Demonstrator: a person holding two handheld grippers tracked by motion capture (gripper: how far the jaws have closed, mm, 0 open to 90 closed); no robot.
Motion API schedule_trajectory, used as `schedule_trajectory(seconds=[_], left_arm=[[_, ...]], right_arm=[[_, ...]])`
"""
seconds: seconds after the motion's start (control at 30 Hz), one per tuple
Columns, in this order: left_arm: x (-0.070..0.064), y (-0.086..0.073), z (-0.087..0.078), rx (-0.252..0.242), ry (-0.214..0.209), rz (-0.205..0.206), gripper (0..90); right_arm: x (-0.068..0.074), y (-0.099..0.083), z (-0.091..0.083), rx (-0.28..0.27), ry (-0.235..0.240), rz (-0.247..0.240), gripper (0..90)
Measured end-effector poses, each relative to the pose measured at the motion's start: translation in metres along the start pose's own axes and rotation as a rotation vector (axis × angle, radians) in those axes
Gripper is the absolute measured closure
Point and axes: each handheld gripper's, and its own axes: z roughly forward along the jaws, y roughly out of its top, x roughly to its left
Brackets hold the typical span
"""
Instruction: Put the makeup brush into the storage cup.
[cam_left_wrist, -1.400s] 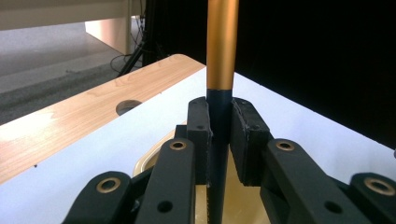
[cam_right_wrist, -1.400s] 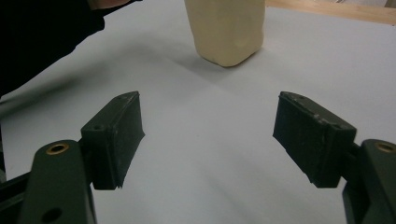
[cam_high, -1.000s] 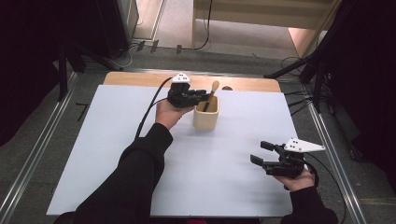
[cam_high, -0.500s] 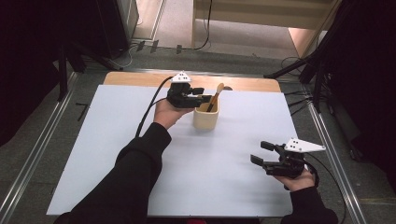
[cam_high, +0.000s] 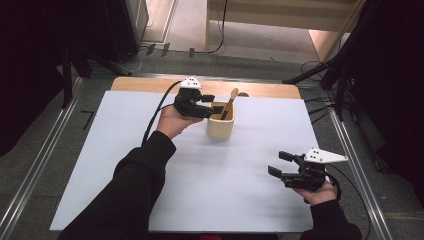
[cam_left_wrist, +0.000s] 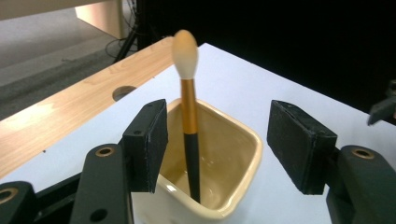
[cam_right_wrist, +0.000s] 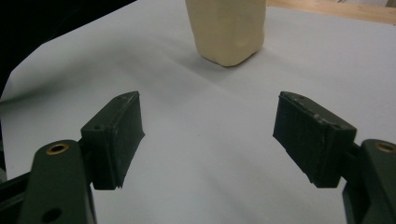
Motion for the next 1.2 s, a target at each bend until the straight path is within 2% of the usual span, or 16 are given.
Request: schedule_trajectory(seconds=[0.37,0.47,0.67,0.87,0.97,1.13,1.2], left_arm=[[-0.009,-0.002,-0.014,0.000,-0.017,0.037,35.2],[-0.007,-0.003,-0.019,-0.007,-0.020,0.025,35.3],[-0.009,-0.005,-0.031,-0.028,-0.003,0.035,35.6],[-0.011,-0.011,-0.041,-0.028,0.004,0.051,35.1],[-0.009,-0.016,-0.047,-0.037,0.011,0.040,34.6],[-0.009,-0.025,-0.054,-0.033,0.019,0.040,34.6],[-0.009,-0.027,-0.056,-0.015,0.019,0.035,34.5]], right_arm=[[0.001,0.000,0.001,0.005,-0.001,-0.003,24.7],[0.001,0.000,0.001,0.005,-0.001,-0.003,24.7],[0.000,0.000,0.001,0.008,-0.003,-0.001,24.7],[0.000,0.000,0.001,0.008,-0.002,0.000,24.6],[0.001,0.000,0.001,0.006,-0.002,-0.001,24.6],[0.001,0.000,0.001,0.003,-0.001,-0.003,24.5],[0.001,0.000,0.001,0.004,-0.001,0.000,24.5]])
